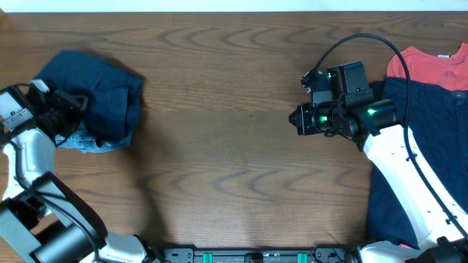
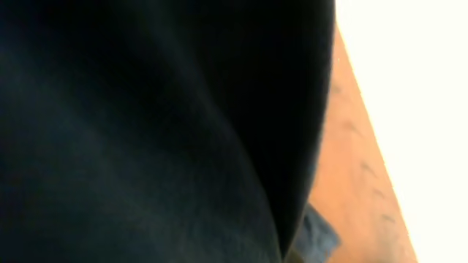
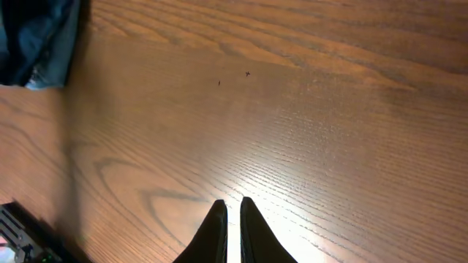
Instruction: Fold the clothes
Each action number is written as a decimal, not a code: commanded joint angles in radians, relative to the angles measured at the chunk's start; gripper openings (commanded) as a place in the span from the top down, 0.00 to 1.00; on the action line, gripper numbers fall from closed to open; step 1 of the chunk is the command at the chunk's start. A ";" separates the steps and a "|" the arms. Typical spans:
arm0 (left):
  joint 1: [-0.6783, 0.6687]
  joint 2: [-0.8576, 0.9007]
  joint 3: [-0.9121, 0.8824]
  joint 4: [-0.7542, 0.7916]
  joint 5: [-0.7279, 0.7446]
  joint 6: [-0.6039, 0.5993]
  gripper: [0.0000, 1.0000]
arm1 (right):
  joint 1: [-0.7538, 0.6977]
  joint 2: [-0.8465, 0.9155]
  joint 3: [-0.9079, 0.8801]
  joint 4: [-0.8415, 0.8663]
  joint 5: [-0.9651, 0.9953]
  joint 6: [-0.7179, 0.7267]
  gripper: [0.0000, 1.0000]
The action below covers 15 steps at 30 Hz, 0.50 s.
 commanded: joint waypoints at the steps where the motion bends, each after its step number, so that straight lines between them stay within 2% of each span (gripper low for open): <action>1: 0.024 0.023 0.020 -0.020 -0.067 0.059 0.67 | -0.005 -0.003 0.006 -0.004 0.003 0.019 0.93; 3: 0.034 0.022 0.020 -0.046 -0.066 0.062 0.32 | -0.005 -0.003 0.006 -0.004 0.008 0.020 0.93; 4: 0.042 0.018 0.020 -0.068 -0.053 0.062 0.24 | -0.005 -0.003 0.006 -0.004 0.014 0.024 0.92; 10: 0.132 -0.092 0.020 -0.240 -0.025 0.068 0.02 | -0.005 -0.003 0.006 -0.012 0.022 0.034 0.91; 15: 0.203 -0.238 0.020 -0.272 -0.025 0.130 0.00 | -0.005 -0.003 0.006 -0.019 0.040 0.034 0.90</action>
